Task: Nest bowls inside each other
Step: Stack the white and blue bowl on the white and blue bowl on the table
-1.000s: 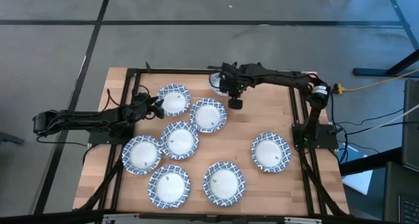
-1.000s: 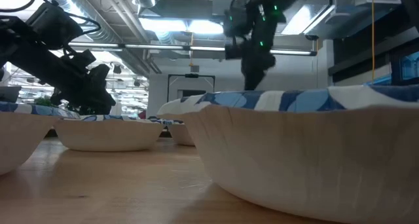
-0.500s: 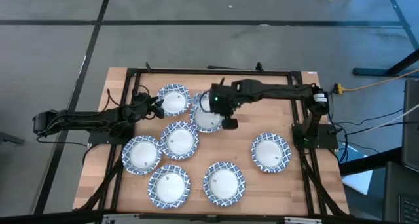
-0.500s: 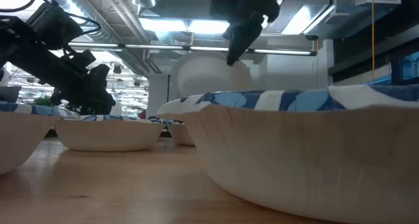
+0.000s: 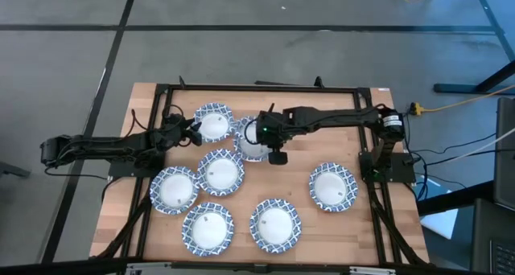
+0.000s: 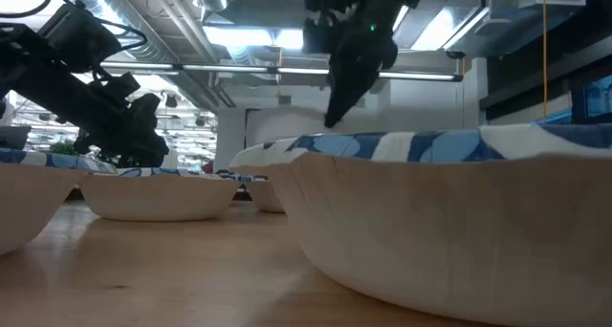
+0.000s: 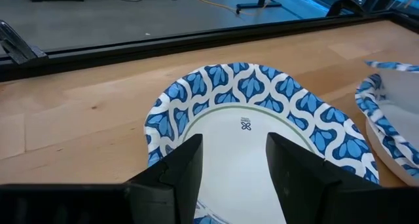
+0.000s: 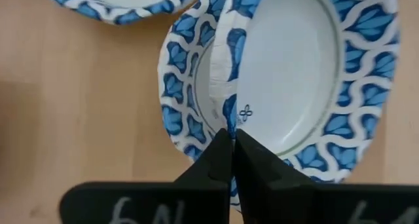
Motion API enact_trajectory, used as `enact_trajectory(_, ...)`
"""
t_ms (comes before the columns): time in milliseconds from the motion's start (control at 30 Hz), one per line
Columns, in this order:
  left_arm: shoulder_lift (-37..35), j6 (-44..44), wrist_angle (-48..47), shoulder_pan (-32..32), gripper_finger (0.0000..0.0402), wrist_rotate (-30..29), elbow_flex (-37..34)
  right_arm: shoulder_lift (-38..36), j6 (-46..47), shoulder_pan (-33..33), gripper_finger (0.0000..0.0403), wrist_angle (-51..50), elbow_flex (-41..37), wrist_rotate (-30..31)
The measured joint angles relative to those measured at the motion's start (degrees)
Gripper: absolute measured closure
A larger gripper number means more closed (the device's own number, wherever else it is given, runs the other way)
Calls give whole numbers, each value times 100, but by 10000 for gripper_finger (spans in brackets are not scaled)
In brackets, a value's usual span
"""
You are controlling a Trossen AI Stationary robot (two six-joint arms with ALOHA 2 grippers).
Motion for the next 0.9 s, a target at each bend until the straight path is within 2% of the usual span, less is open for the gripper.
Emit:
enact_trajectory(167, -2, 2, 0, 0, 239, 2, 1, 9, 96, 11, 366, 288, -302, -13)
enact_trajectory(333, -2, 3, 0, -2, 239, 2, 0, 9, 108, 4, 312, 289, -424, -381)
enact_trajectory(533, -1, 4, -2, -1, 239, 2, 0, 9, 107, 7, 251, 135, -327, -269)
enact_trajectory(700, 0, 7, -170, -1, 239, 2, 0, -2, 104, 104, 231, 2, -232, -605)
enact_trajectory(900, -2, 2, -255, 0, 239, 4, 2, -2, 92, 435, 229, -419, -234, -1125)
